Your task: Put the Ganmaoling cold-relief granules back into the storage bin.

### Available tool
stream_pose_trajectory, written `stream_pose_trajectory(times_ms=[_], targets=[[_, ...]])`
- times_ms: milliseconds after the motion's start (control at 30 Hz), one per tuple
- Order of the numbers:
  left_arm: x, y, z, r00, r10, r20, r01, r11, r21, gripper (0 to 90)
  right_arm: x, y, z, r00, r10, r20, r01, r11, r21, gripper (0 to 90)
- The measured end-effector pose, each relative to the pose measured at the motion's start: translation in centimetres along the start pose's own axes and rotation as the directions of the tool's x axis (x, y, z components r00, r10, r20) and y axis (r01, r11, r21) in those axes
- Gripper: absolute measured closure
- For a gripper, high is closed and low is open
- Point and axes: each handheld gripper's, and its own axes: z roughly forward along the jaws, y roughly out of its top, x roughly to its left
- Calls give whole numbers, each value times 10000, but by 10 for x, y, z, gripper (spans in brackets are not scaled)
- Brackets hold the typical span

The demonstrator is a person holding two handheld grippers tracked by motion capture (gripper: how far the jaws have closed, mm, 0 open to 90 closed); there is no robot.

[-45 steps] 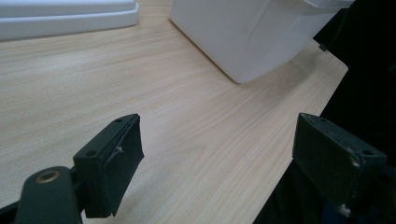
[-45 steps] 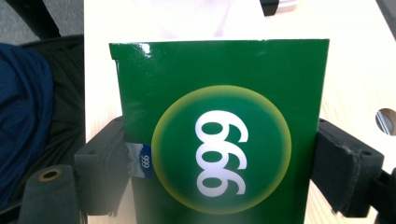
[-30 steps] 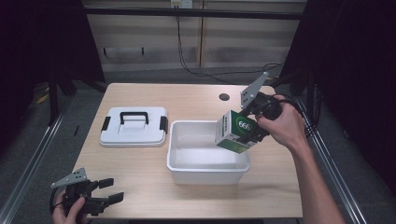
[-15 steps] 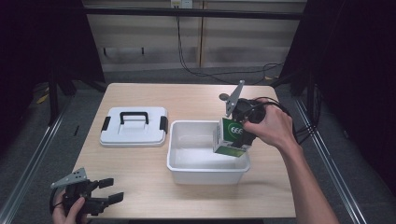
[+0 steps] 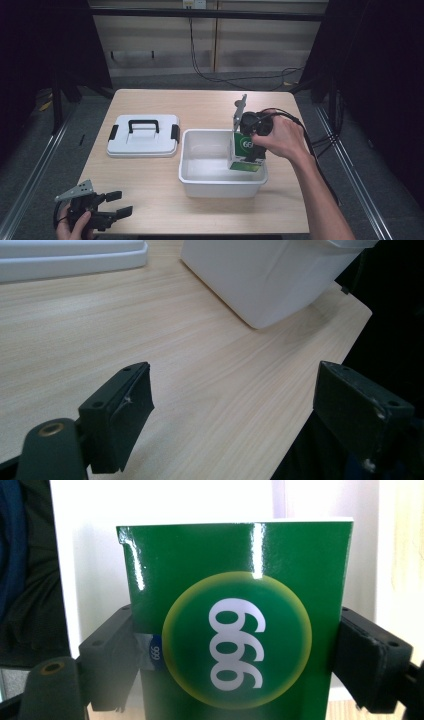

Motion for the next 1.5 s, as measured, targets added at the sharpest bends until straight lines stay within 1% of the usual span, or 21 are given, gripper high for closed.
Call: stream_pose_trajectory(times_ms=[267,300,367,400,467,667,700,767,800,833,967,1067,1133,1167,1233,1267,1333,1367,1400,1467,1500], targets=[[0,0,0,10000,22,-16,-22,10000,5,160,-3,4,11,9999,-84,-77,86,9993,358,152],[0,0,0,10000,2,-5,-2,10000,8,160,-3,6,15,9998,-151,-112,157,9985,519,151],[0,0,0,10000,-1,5,1,10000,5,160,-4,7,18,9997,-210,-152,218,9982,564,151],[0,0,0,10000,-4,1,4,10000,7,160,-4,7,19,9998,-137,-145,146,9981,594,151],[0,0,0,10000,-7,1,7,10000,7,160,-5,7,21,9997,-156,-209,168,9979,624,150],[0,0,0,10000,0,-21,0,10000,4,160,-4,11,30,9996,-148,-241,172,9948,1000,150],[0,0,0,10000,-7,-2,7,10000,4,160,-5,11,31,9993,-247,-273,275,9939,1064,150],[0,0,0,10000,-10,-2,10,10000,-1,160,-5,11,34,9993,-276,-268,303,9940,1053,150],[0,0,0,10000,-13,1,13,10000,0,160,-5,12,36,9994,-169,-317,206,9928,1184,150],[0,0,0,10000,16,-26,-16,10000,23,160,-6,14,38,9992,-170,-364,217,9910,1318,150],[0,0,1,10000,19,1,-19,10000,69,160,-7,12,43,9989,-141,-437,193,9926,1195,150],[0,-1,1,10000,-19,-17,19,10000,29,160,-8,10,46,9985,-104,-545,171,9920,1248,149],[0,-1,1,10000,-24,-8,24,10000,42,160,-8,8,48,9986,1,-536,67,9918,1277,149],[0,0,1,10000,-1,-10,1,10000,61,160,-9,8,49,9984,-60,-555,133,9913,1311,148],[0,0,2,10000,3,-5,-3,10000,84,160,-8,7,51,9982,-20,-602,103,9904,1382,148],[0,0,2,10000,3,-5,-3,10000,84,160,-8,8,52,9980,54,-633,35,9901,1405,148],[0,-1,2,10000,-10,12,10,10000,67,160,-8,8,55,9980,-85,-629,175,9894,1445,148],[0,-1,2,10000,-9,13,9,10000,65,160,-7,8,56,9980,100,-629,-5,9887,1500,148],[0,-1,2,10000,-12,8,12,10000,72,160,-8,8,57,9980,-43,-629,136,9890,1470,148],[0,-1,2,10000,-28,15,28,10000,74,160,-8,8,60,9981,34,-614,61,9881,1537,148],[0,-1,2,10000,-16,12,16,10000,66,160,-9,8,61,9979,-34,-646,132,9882,1525,148]])
